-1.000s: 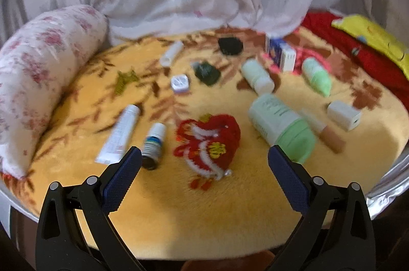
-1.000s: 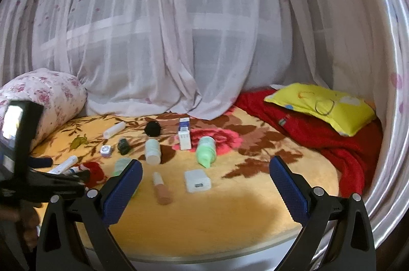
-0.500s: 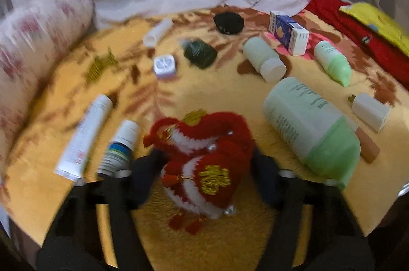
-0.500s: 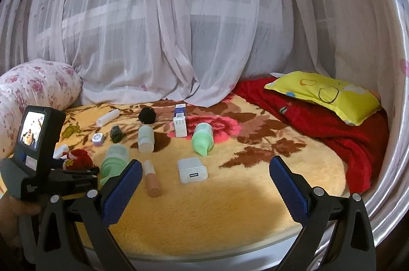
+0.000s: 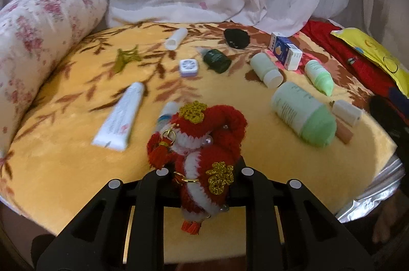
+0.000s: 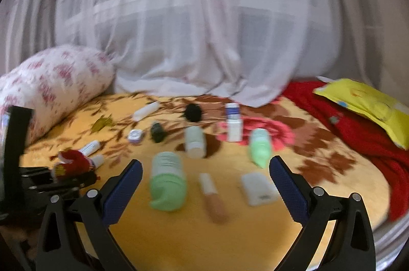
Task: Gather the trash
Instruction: 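Grasp the red knitted ornament with the left tool while the right tool grasps the green lotion bottle, then carry both items down to the orange bin and open both tools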
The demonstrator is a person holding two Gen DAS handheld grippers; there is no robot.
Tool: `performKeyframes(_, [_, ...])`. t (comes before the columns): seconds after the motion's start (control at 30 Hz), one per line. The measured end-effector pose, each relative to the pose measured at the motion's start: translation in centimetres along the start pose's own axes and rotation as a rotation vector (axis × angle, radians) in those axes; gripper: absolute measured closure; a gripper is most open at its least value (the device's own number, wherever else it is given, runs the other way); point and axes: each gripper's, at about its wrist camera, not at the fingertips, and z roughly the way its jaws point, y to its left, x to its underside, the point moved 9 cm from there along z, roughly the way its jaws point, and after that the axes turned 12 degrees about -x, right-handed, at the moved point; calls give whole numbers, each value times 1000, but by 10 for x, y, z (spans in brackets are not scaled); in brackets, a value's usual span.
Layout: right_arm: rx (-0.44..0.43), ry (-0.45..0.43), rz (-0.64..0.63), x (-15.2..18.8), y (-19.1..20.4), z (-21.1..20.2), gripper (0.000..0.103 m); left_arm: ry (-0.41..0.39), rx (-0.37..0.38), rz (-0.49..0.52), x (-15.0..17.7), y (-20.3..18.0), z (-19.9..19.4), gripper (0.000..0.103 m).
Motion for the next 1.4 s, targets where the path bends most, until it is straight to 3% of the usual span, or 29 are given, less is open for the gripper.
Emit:
performKeyframes(0.17, [-11,53,-121,0,29,36,5,8,4,-12,13,19,-12,84])
performKeyframes(0.4, [21,200,-191,16,37,87,5,-2,11,-22,18,32,-21,83])
performKeyframes(0.43, [17,218,-188,20,36,91,8,-3,12,-23,19,32,-22,83])
performKeyframes(0.53, [17,286,-182,30,34,105,38,-2,21,-29,19,31,-22,83])
performKeyframes(0.63, [34,290,-160,31,27,105,53,-2,30,-26,21,27,-23,83])
performKeyframes(0.87, [-19,268,-102,25,27,90,55,11,57,-10,27,18,-27,83])
performKeyframes(1.1, [-71,236,-75,10,40,39,56,17,92,10,33,11,-52,83])
performKeyframes(1.27, [-165,286,-16,17,57,-5,56,64,132,32,51,6,-74,83])
performKeyframes(1.4, [-256,372,39,44,76,-35,56,140,181,55,79,2,-87,83])
